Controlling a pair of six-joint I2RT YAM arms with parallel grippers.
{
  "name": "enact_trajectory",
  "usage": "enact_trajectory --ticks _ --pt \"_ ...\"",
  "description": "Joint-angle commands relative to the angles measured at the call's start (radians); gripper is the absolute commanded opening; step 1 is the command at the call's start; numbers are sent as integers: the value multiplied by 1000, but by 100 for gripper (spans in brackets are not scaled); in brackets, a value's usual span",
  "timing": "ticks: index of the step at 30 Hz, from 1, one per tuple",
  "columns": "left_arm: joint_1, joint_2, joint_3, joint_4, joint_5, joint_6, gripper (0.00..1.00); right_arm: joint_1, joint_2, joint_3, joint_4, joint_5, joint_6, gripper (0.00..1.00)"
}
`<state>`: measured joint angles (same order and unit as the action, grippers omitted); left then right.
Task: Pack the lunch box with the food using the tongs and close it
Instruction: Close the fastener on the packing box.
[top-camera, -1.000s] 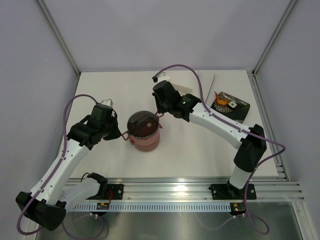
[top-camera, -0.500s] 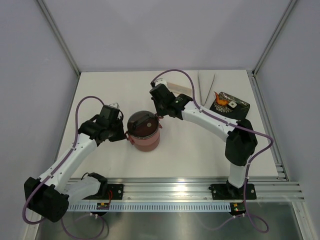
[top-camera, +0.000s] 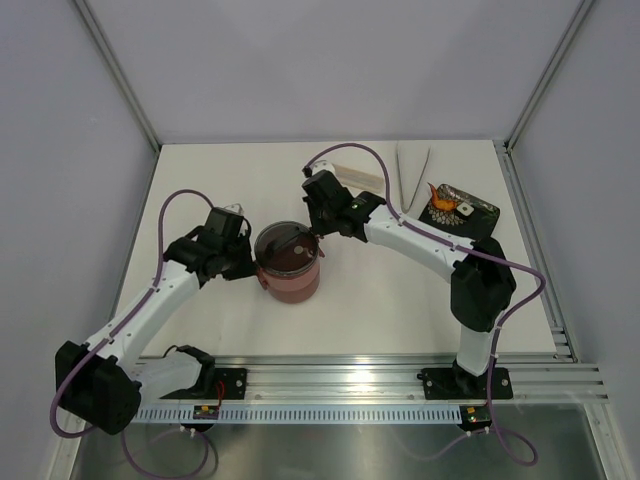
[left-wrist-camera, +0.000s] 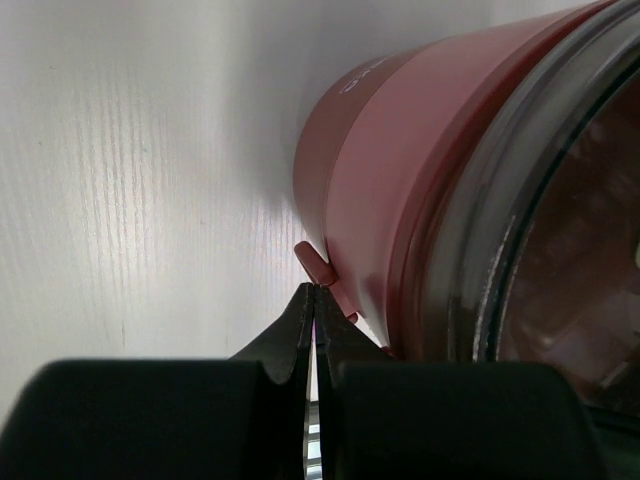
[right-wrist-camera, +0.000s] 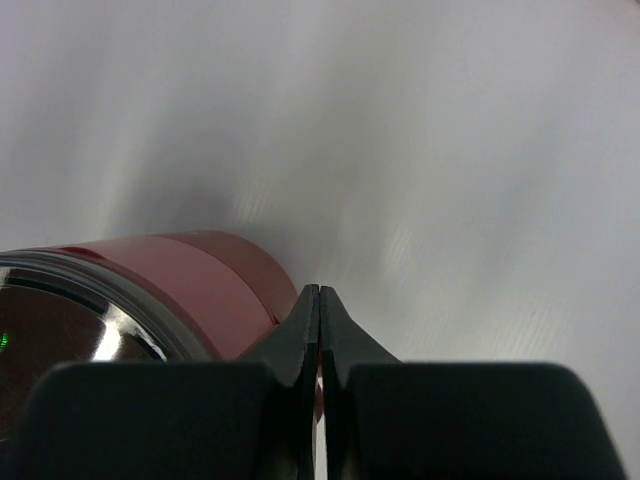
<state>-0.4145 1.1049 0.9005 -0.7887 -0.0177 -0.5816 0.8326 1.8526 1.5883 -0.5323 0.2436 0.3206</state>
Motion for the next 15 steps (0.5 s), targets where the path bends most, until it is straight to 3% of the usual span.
enact_trajectory --ticks 1,15 --pt "-6 13 15 66 36 -14 0 2 -18 -11 41 -55 43 1" --pt "-6 -103 9 -128 -113 -20 0 0 -93 -40 46 -12 46 1"
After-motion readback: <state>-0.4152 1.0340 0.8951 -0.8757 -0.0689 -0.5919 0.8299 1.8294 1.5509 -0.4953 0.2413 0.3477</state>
